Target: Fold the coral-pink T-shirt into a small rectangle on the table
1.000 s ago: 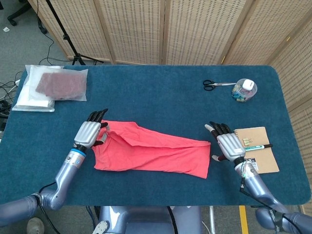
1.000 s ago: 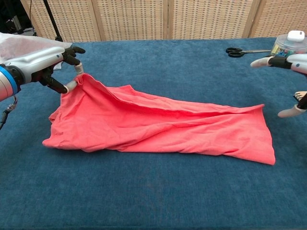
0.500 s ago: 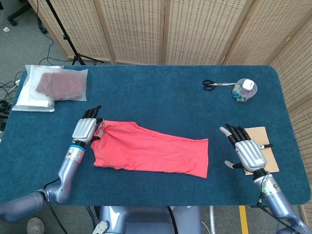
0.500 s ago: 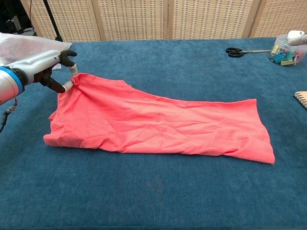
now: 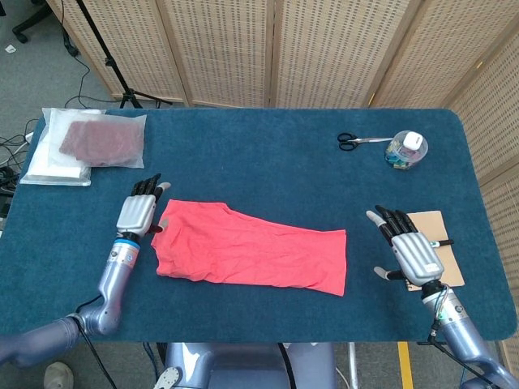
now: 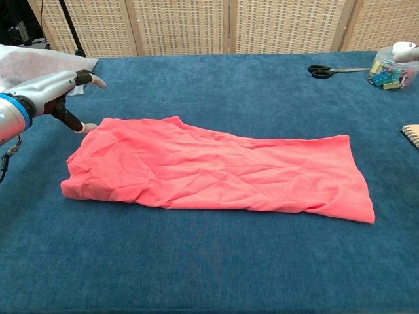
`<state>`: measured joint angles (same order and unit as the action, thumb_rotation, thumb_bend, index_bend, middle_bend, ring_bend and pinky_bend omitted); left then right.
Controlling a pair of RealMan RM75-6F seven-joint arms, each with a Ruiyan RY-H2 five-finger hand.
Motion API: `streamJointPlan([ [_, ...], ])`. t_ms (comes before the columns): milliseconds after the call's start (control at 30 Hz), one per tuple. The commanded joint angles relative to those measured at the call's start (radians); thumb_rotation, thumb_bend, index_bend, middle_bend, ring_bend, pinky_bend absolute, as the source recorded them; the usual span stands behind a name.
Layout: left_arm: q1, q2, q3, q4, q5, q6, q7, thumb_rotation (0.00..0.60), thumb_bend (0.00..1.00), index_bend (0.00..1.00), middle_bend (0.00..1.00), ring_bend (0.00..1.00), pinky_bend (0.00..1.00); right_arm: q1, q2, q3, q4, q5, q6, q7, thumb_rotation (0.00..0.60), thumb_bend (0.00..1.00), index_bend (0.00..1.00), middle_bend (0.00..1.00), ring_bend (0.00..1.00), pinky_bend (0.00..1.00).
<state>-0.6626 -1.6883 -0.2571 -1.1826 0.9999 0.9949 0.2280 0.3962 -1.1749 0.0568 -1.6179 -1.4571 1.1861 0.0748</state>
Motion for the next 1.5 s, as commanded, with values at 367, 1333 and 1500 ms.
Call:
streamJointPlan([
  [367, 0.066, 0.147, 0.103, -0.12, 0.184, 0.037, -0.088, 0.6, 0.26, 0.0, 0.0, 0.0, 0.0, -0.002, 0.001, -0.001, -0.012, -0.015, -0.001, 0.009, 0.6, 0.16, 0.0, 0.0, 0.0, 0.0],
  [1333, 0.13, 0.129, 0.313, 0.189, 0.591, 0.131, -0.435, 0.6, 0.36, 0.24, 0.0, 0.0, 0.0, -0.005, -0.004, -0.001, -0.009, -0.021, -0.01, 0.001, 0.6, 0.16, 0.0, 0.0, 0.0, 0.0],
  [1500, 0.126, 0.098, 0.322, 0.258, 0.602, 0.124, -0.474, 0.6, 0.37, 0.27, 0.0, 0.0, 0.0, -0.006, -0.004, 0.0, -0.007, -0.02, -0.011, 0.002, 0.6, 0.16, 0.0, 0.0, 0.0, 0.0],
])
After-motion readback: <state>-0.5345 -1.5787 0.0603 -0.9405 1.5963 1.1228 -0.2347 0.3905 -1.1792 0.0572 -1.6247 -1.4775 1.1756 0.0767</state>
